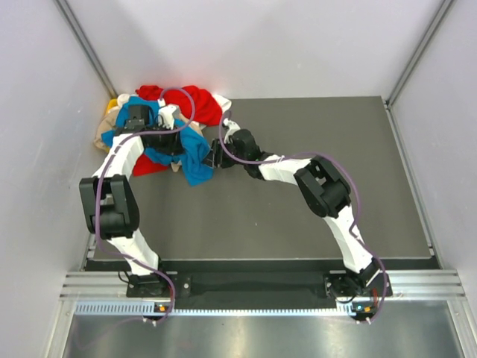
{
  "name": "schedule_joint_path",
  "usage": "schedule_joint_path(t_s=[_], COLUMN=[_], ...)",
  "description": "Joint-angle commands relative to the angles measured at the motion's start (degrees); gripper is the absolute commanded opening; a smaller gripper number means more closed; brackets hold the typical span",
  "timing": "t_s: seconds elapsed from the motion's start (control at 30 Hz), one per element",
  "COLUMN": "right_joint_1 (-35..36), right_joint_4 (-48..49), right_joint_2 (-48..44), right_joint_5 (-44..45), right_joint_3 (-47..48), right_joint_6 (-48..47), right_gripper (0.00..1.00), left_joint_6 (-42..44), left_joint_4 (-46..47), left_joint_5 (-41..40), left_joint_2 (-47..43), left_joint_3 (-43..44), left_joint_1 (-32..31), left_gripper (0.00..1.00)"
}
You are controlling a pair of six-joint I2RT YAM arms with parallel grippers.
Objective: Fold and stack the t-shirts
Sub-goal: Grab the tshirt from the pile
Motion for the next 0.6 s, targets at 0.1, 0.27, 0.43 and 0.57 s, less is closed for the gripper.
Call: schedule_joint_path(t_s=[0.1,0.27,0.43,0.57], right_joint_1=[0.48,0.48,0.48,0.48], right_joint_4=[-3.55,-8.64,-9.97,-9.18], right_joint_2=[2.33,3.65,4.00,7.51], right_joint_5=[2.00,7.01,10.88,6.85], right_joint_3=[6.18,8.12,7.60,10.75], right_joint_6=[-0.40,-3.90,-5.41,-3.57], right_gripper=[0.51,0.71,0.74,0.47], left_joint_6=[2.21,2.74,3.18,3.18], left_joint_4=[-1.32,-5.02,-6.16,-6.43], left_joint_5=[1.85,1.41,0.70,0.62], left_joint_2=[-4.97,-7.08,-9.71,-10.77], left_joint_3=[0.94,1.74,0.60,0.24], left_joint_1=[0.36,0.45,0.63,0.63], left_gripper=[0.56,0.66,0.66,0.66])
